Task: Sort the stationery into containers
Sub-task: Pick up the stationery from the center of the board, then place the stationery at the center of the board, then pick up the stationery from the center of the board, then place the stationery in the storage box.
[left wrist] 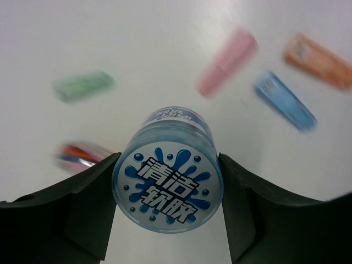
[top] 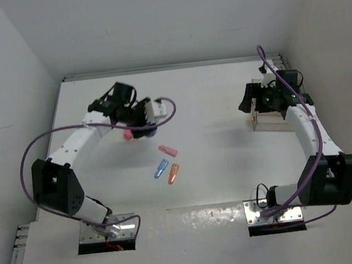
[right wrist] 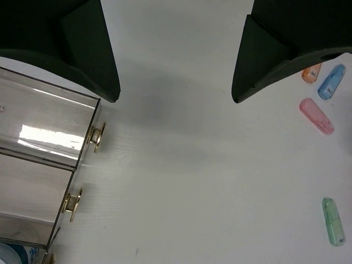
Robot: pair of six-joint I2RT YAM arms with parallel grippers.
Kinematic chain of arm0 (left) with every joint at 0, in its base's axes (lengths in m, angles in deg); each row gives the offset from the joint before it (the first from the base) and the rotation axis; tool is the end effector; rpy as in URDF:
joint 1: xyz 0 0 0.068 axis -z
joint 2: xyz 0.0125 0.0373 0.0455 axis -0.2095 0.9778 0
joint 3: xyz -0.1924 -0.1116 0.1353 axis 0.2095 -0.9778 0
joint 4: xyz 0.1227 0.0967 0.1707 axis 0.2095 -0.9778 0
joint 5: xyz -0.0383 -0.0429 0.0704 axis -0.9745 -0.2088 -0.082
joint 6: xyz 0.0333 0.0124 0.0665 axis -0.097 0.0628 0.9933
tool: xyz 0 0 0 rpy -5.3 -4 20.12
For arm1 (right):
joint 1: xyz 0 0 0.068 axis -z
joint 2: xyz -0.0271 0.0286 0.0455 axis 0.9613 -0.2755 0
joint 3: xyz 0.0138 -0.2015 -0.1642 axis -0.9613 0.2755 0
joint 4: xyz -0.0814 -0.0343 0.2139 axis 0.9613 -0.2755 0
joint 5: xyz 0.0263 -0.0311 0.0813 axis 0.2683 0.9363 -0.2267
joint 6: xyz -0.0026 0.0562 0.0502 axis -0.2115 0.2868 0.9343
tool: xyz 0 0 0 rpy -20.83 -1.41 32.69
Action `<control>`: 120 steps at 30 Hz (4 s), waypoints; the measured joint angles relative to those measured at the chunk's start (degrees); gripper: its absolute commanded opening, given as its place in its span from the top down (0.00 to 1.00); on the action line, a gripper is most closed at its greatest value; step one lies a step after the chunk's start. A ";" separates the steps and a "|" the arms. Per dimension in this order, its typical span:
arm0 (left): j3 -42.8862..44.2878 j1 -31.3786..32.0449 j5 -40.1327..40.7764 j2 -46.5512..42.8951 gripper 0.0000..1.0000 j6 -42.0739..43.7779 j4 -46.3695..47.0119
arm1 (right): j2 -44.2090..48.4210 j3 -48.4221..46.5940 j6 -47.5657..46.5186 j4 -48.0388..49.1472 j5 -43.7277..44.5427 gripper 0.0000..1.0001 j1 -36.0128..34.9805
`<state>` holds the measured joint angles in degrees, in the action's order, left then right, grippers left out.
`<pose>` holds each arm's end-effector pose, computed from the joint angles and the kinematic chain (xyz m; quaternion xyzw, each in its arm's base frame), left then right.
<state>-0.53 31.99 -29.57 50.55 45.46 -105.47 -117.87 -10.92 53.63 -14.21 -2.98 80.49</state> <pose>0.2477 -0.1182 0.2449 0.6080 0.7282 -0.1314 0.2878 0.2809 -0.0106 0.2552 0.0667 0.9082 0.1673 0.3779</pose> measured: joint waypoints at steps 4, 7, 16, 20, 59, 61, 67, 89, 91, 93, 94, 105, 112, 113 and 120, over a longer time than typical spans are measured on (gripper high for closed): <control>20.57 5.81 -1.57 9.29 0.74 -8.17 4.52 | 0.92 0.26 -1.55 -0.13 -0.26 0.19 0.00; 29.03 10.91 -2.62 16.98 0.74 -14.53 9.29 | 1.09 0.26 -3.15 -0.52 -0.24 0.20 0.02; 44.06 20.61 -1.20 47.98 0.71 -28.11 8.13 | 5.92 2.27 -11.56 -3.65 -0.20 0.21 0.57; 47.45 22.29 -0.09 49.57 0.44 -32.22 8.52 | 7.58 2.27 -14.93 -4.79 -0.52 0.21 0.61; 12.33 -17.51 -5.46 -0.11 0.00 -48.17 10.69 | -31.93 -23.52 -18.05 -14.29 8.52 0.07 -28.26; 12.33 -17.53 -5.75 -0.13 0.00 -48.24 11.13 | -31.93 -23.37 -18.16 -14.32 8.70 0.08 -28.30; 12.33 -17.64 -6.10 -0.13 0.00 -48.46 11.67 | -32.35 -22.58 -18.60 -14.38 8.74 0.15 -28.33; 12.68 -18.25 -5.86 1.44 0.00 -49.35 14.21 | -28.50 -20.83 -14.51 -12.66 9.53 1.00 -15.65; 12.76 -17.92 -5.86 1.92 0.00 -49.77 15.37 | -25.42 -20.94 -13.64 -10.93 11.82 1.00 -11.37; 12.76 -17.29 -5.86 2.14 0.00 -50.21 16.55 | -23.19 -21.92 -13.38 -9.29 14.91 1.00 -7.56; 12.79 -16.79 -5.84 2.16 0.00 -50.42 17.18 | -22.53 -22.73 -13.31 -8.35 16.48 1.00 -5.86; 15.63 -12.63 -5.84 4.83 0.00 -51.69 20.74 | -24.22 -25.00 -12.00 4.00 25.22 1.00 5.25; 15.61 -12.11 -5.03 5.09 0.00 -52.13 21.70 | -28.28 -22.67 -9.90 11.15 27.19 1.00 7.65; 15.54 -12.09 -4.96 5.09 0.00 -52.17 21.92 | -28.44 -22.16 -9.81 11.85 27.45 1.00 7.78; 13.79 -12.09 -4.42 5.11 0.00 -52.26 22.86 | -30.16 -20.63 -9.25 17.03 29.16 1.00 8.46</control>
<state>13.26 19.91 -33.99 55.66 -6.80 -82.61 -148.03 -31.55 44.38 2.81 26.18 88.95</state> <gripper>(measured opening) 0.999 0.622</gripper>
